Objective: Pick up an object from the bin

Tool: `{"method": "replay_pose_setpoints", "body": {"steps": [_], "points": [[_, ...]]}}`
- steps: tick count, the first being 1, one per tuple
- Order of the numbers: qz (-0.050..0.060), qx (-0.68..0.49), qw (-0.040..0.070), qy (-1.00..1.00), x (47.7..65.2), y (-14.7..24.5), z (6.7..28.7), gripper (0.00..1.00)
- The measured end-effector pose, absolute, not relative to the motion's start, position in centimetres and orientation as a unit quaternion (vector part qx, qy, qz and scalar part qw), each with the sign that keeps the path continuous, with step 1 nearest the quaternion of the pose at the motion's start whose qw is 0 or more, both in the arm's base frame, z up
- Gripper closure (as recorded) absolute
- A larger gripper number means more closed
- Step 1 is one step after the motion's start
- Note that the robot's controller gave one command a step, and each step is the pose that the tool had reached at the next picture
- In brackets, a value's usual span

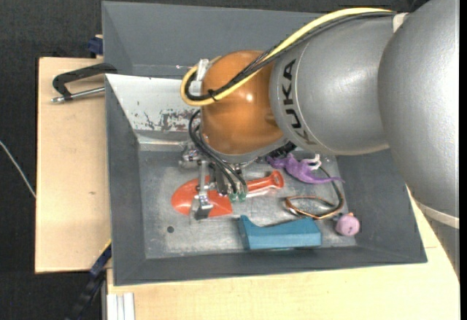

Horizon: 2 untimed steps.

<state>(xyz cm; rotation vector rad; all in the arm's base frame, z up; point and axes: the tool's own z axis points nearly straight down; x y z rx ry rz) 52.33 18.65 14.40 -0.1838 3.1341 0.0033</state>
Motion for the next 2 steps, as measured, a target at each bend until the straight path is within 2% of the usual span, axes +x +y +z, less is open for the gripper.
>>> {"method": "replay_pose_setpoints", "body": {"steps": [1, 2], "points": [[0.001, -0.037, 0.002, 0.999, 53.0, 17.9, 8.4, 0.00], [0.000, -0.004, 0.005, 1.000, 55.6, 8.2, 8.7, 1.00]]}}
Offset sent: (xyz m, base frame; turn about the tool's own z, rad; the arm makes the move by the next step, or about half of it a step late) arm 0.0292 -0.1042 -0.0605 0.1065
